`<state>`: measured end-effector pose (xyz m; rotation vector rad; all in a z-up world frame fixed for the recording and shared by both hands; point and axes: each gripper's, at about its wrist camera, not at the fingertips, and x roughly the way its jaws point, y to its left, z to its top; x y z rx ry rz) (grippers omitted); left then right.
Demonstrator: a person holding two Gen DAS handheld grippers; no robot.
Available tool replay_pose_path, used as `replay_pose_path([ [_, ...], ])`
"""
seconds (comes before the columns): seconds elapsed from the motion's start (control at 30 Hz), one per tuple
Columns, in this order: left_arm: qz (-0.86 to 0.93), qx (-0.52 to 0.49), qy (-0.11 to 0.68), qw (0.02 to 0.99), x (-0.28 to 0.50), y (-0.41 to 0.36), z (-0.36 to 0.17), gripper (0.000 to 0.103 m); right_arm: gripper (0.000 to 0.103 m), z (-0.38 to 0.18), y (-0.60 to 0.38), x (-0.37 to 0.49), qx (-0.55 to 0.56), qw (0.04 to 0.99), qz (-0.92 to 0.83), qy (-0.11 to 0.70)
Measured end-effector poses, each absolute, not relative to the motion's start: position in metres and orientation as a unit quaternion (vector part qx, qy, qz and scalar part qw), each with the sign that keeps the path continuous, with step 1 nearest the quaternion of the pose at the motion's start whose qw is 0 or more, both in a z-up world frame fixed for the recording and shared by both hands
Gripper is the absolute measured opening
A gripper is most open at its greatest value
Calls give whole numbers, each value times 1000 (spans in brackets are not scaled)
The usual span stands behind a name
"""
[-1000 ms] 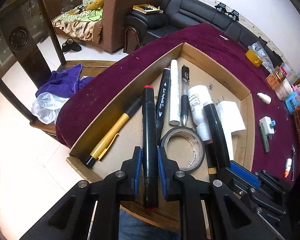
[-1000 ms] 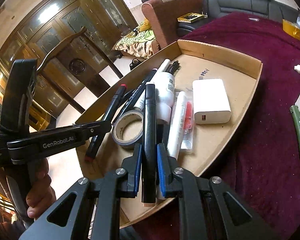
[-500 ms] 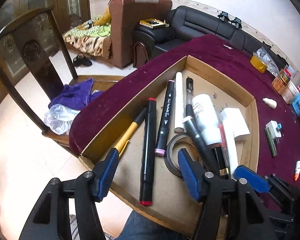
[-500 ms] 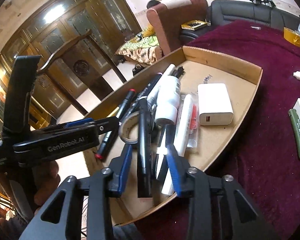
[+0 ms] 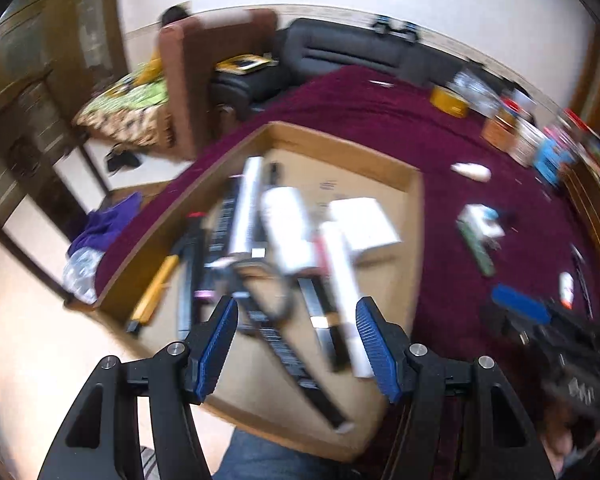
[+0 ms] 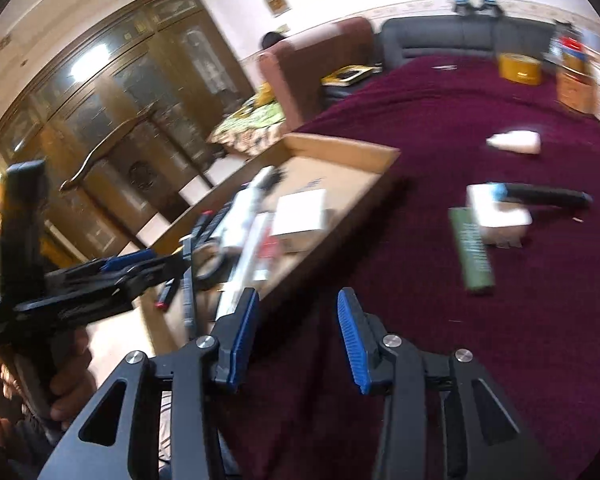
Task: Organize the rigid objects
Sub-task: 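Withdraw both tools and move them toward the remaining items on the table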
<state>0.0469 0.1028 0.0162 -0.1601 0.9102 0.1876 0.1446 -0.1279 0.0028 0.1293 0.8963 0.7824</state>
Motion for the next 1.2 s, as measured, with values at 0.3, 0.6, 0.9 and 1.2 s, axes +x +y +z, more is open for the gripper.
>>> replay_pose_path([
  [0.3,29,-63,452,889,63,55,22,65,45,7,-193,189,124,836,308,436],
  [0.6,-5,-39,465,884,74,20,21,65,47,-7,-199,262,124,830,255,481],
  [0.9,-16,-42,477,878,84,12,12,65,47,-25,-222,301,221,809,166,518],
  [1.2,-15,-40,483,874,90,10,6,65,47,-60,-240,317,323,793,122,502],
])
